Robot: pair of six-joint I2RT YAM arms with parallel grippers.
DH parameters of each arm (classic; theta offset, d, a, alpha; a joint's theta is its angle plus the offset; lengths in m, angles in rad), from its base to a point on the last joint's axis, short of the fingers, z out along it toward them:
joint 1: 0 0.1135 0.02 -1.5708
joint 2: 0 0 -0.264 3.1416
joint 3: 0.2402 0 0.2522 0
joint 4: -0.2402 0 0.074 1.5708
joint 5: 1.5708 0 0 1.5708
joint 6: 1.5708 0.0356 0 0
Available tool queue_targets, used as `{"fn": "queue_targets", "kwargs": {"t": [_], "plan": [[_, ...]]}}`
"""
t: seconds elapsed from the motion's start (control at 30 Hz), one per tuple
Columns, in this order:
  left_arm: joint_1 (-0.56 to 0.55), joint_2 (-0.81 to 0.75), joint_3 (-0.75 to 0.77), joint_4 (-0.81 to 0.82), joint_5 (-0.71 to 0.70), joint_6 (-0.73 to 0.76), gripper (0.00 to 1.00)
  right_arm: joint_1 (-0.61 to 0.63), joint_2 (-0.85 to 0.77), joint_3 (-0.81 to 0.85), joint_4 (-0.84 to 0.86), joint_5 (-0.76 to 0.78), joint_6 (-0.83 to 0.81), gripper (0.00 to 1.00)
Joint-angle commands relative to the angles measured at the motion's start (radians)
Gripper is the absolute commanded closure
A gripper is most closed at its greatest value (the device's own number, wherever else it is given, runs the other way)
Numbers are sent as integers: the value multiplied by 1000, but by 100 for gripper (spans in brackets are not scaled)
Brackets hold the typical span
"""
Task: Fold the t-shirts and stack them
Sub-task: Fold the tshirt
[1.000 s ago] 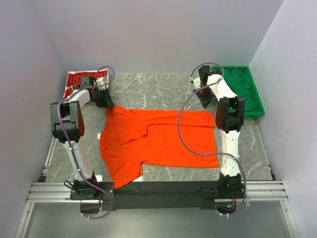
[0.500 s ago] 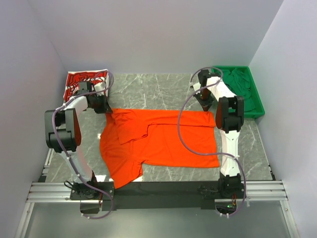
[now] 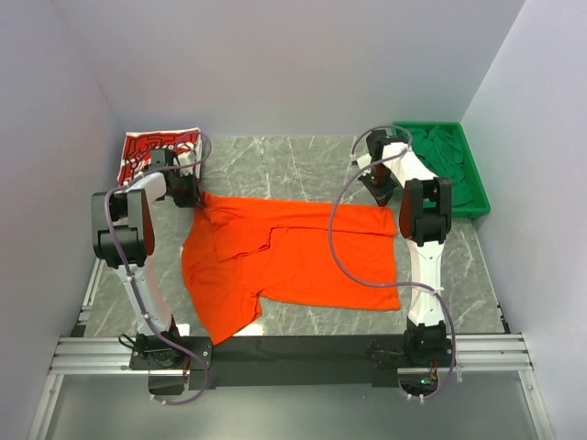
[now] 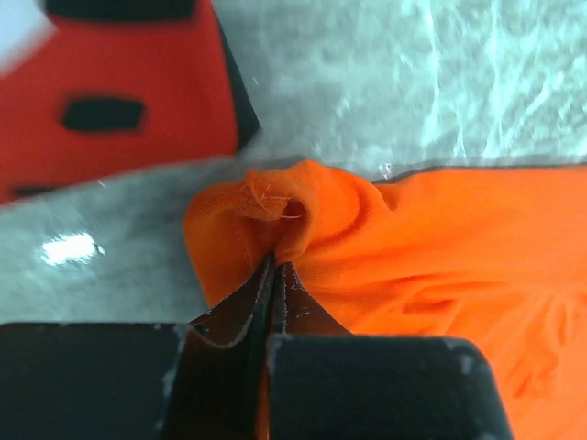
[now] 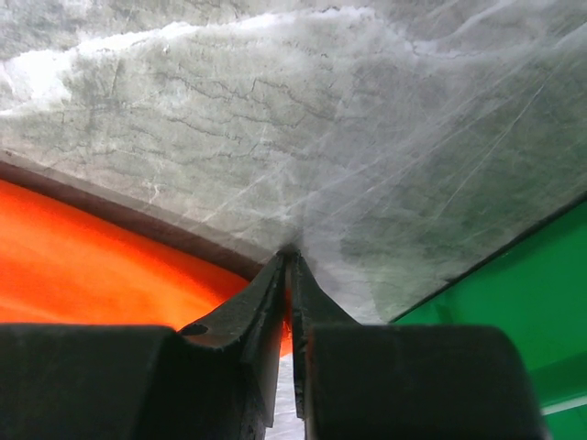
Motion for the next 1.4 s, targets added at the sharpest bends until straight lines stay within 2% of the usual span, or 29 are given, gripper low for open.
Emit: {"fn": "queue_targets", "kwargs": {"t": [0.0,0.17,0.33,0.47,0.67,0.8,1.0,1.1,1.17,1.2,1.23,1.27,1.37], "plan": [[5,47,59,0,-94,34,96,4,-5,27,17,8,-8,87],[6,76,107,-29,-89,31,96,7,45,116,-4,15,1,89],[5,76,109,-43,-83,37,93,-3,-69,93,13,-22,-28,75],[6,73,98,-35,-77,37,93,-10,-122,98,-39,-99,-45,72],[6,78,99,-36,-71,39,93,-10,-120,72,-75,-192,-52,70],[6,75,106,-42,-76,46,93,-11,-100,34,-86,-219,-80,59],[12,73,98,-41,-79,56,93,-36,-57,-3,-98,-211,-108,58],[17,73,93,-39,-82,53,93,-51,-57,-32,-98,-182,-126,61],[17,73,90,-35,-82,50,94,-57,-57,-48,-79,-151,-129,69],[18,73,92,-33,-79,47,95,-57,-51,-48,-73,-137,-129,75],[18,73,92,-30,-74,40,95,-57,-47,-33,-66,-110,-125,92],[18,75,93,-24,-71,37,97,-56,-42,-22,-41,-99,-105,100],[18,75,101,-10,-54,17,99,-54,-22,37,16,-55,-63,100]]}}
